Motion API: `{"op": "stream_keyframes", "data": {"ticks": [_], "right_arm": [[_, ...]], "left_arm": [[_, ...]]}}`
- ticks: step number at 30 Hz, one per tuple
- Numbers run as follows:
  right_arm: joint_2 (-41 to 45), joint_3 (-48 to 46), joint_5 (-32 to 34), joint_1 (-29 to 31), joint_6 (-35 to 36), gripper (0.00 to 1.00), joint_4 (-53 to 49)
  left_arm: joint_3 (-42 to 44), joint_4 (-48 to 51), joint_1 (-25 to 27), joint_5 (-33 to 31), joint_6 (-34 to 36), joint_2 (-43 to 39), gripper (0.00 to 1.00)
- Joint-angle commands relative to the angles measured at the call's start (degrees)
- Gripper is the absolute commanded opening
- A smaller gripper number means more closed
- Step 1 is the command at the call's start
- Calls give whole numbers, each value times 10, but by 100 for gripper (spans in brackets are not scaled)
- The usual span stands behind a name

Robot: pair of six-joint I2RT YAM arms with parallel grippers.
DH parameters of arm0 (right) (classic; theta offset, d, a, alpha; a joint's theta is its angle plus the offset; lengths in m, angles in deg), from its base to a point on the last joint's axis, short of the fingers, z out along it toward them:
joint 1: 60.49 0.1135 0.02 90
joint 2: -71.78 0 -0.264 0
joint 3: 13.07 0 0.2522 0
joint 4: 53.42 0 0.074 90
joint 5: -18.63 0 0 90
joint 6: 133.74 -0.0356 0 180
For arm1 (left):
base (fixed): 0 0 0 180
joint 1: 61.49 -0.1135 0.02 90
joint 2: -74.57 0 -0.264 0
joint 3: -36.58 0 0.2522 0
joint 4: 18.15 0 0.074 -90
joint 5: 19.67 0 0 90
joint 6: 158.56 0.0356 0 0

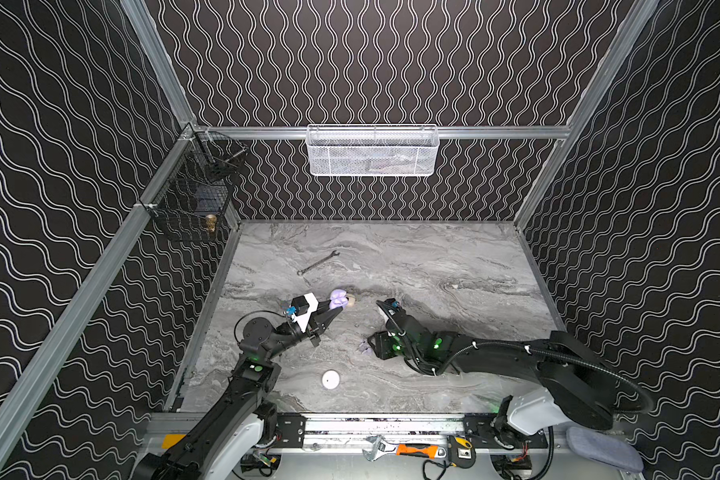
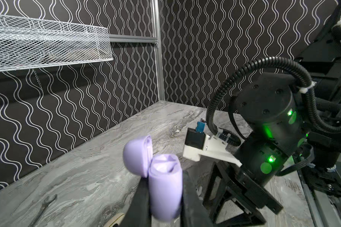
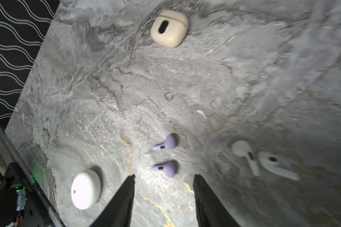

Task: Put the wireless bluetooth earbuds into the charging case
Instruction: 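Raise the right gripper and move it over the lilac earbuds, then lower the right gripper onto the nearer lilac earbud and close it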

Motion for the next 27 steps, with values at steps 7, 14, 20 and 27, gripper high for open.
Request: {"op": "stream_keyframes", "data": {"ticks": [7, 14, 20, 27], "right_arm": [[-101, 103, 115, 46, -10, 54, -141], [-143, 124, 131, 54, -6, 55, -155], [-178, 160, 134, 60, 2, 56, -170], [-184, 160, 156, 67, -6, 55, -197]], "left_arm": [[0, 13, 0, -7, 10, -26, 0], [4, 18, 0, -8, 6, -39, 0], [3, 21, 0, -8, 3, -46, 0], [3, 26, -1, -13, 5, -47, 0]]}}
